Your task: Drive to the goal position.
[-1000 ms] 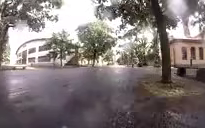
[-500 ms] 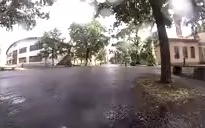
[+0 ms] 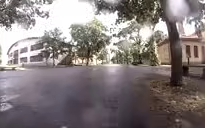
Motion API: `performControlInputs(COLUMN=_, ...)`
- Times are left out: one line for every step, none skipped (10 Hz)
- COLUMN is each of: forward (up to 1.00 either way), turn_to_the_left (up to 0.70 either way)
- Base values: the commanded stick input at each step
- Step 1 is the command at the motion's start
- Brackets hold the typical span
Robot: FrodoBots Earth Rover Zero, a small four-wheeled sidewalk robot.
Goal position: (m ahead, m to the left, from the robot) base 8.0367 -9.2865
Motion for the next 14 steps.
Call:
performControlInputs(forward=0.85, turn_to_the_left=0.00)
performControlInputs(forward=0.85, turn_to_the_left=0.00)
performControlInputs(forward=0.85, turn_to_the_left=0.00)
performControlInputs(forward=0.85, turn_to_the_left=0.00)
performControlInputs(forward=0.85, turn_to_the_left=-0.13)
performControlInputs(forward=0.85, turn_to_the_left=-0.34)
performControlInputs(forward=0.85, turn_to_the_left=-0.34)
performControlInputs(forward=0.85, turn_to_the_left=-0.27)
performControlInputs(forward=0.85, turn_to_the_left=-0.05)
performControlInputs(forward=0.85, turn_to_the_left=-0.01)
performControlInputs(forward=0.85, turn_to_the_left=0.00)
performControlInputs(forward=0.85, turn_to_the_left=0.00)
performControlInputs(forward=0.85, turn_to_the_left=0.00)
performControlInputs(forward=0.85, turn_to_the_left=0.00)
